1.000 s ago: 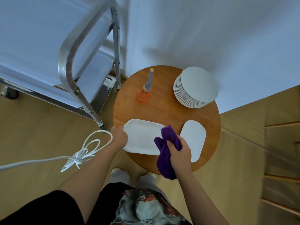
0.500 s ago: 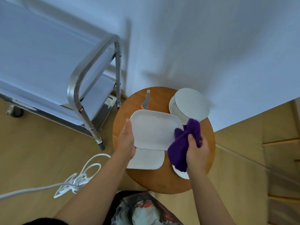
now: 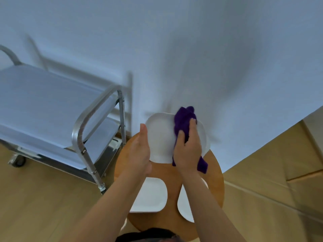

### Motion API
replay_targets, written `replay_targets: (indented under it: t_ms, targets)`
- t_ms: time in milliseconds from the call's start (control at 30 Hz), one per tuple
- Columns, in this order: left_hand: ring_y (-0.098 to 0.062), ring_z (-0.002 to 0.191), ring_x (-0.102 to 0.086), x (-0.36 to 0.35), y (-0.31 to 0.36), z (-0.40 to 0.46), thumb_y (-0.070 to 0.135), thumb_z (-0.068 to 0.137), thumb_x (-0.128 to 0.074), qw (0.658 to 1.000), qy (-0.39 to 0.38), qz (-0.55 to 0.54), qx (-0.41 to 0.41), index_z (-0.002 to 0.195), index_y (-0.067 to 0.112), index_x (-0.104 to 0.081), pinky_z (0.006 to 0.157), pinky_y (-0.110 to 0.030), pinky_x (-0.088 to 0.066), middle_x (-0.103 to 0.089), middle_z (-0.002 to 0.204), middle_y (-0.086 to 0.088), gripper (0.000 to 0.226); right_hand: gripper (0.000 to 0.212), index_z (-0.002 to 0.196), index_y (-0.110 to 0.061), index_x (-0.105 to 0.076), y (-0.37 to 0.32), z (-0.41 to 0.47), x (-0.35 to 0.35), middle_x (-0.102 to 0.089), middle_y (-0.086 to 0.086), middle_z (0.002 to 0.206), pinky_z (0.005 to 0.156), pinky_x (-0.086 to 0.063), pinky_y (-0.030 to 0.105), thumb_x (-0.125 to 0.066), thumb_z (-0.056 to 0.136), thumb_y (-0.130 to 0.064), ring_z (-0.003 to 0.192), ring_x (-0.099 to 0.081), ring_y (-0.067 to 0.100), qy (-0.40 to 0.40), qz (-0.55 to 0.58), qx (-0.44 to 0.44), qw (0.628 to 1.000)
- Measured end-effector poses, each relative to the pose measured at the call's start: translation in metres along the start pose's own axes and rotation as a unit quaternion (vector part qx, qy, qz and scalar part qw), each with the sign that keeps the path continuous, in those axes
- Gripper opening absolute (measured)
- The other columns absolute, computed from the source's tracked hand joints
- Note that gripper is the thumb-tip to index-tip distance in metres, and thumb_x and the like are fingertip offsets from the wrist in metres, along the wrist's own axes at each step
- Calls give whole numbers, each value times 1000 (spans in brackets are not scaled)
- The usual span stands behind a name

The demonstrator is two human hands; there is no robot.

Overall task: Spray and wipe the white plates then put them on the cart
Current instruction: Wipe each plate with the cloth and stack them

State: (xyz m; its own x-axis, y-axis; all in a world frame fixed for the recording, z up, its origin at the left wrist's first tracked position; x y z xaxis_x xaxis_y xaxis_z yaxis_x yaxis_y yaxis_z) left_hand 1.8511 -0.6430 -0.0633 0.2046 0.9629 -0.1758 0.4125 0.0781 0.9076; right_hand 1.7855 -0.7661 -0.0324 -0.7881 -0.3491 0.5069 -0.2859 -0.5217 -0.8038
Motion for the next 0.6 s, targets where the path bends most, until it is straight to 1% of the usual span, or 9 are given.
replay_targets:
  t_ms: [67,133,167,233,300,367,467,533,600]
  targets:
    - [-30,117,-58,-9,7,-6,90,65,-36,998,-27,-53,15,131,17,-53,97,-50,-49,-62,127,-9,99,48,143,-13,-36,-23,-3,-10,-45,6,144,109,-36,39,-46,97,-16,132,-42,23,-21,25,75,997]
    - [-18,97,-70,-16,18,-10,74,81,-39,992,-52,-118,-10,118,20,-63,76,-31,-58,-73,104,-3,69,47,141,-11,-40,-47,-12,-16,-46,6,143,109,-35,37,-43,95,-21,133,-41,21,-31,24,161,986]
    - [-12,84,-72,-19,24,-11,65,88,-38,989,-62,-132,-28,107,22,-67,63,-21,-57,-75,92,1,55,47,139,-11,-43,-58,-17,-18,-47,5,142,109,-33,35,-40,95,-23,133,-41,19,-35,20,198,979]
    - [-6,72,-72,-17,38,-14,58,93,-40,986,-59,-148,-52,95,23,-69,51,-14,-52,-76,80,5,45,45,137,-12,-46,-73,-25,-19,-49,3,141,110,-30,34,-35,95,-25,133,-41,16,-54,16,248,967]
    - [-9,76,-72,-15,48,-18,62,88,-46,982,-55,-174,-52,99,19,-70,53,-16,-53,-76,85,1,50,44,136,-11,-48,-80,-29,-13,-50,4,139,110,-31,34,-34,96,-24,132,-43,16,-59,9,288,956]
    - [-15,82,-73,-16,56,-20,62,80,-53,974,-62,-215,-42,102,13,-70,57,-21,-55,-76,90,-4,57,41,132,-9,-52,-80,-33,0,-55,6,135,108,-34,34,-38,96,-20,128,-48,18,-33,-14,341,939]
    - [-24,80,-73,-18,62,-26,62,67,-60,967,-62,-246,-33,95,9,-70,58,-32,-58,-75,88,-12,61,38,126,-8,-59,-71,-40,20,-60,7,129,104,-38,36,-45,92,-17,123,-53,21,16,-76,406,910]
    - [-29,87,-72,-18,65,-28,66,62,-58,968,-58,-242,-23,103,9,-67,67,-40,-59,-74,96,-16,71,39,125,-9,-59,-61,-40,31,-60,9,128,102,-39,41,-46,90,-18,122,-54,25,43,-129,425,895]
    - [-32,92,-69,-12,74,-32,75,59,-53,978,-43,-197,-47,115,11,-62,77,-48,-56,-69,111,-18,85,39,126,-11,-55,-48,-35,43,-60,10,128,100,-38,46,-44,89,-18,120,-55,29,84,-180,425,883]
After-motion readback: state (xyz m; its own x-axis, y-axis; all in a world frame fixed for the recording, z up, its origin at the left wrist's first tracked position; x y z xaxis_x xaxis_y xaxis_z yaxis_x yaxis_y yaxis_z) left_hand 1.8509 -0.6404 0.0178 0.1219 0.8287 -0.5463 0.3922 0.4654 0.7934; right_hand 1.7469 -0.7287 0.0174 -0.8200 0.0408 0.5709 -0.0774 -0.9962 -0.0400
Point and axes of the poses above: each hand's wrist, its own z-axis towards the middle knuckle, its own x-axis out of the back of the hand, y = z × x, the point moved 5 cm from there along z, towards the middle knuckle
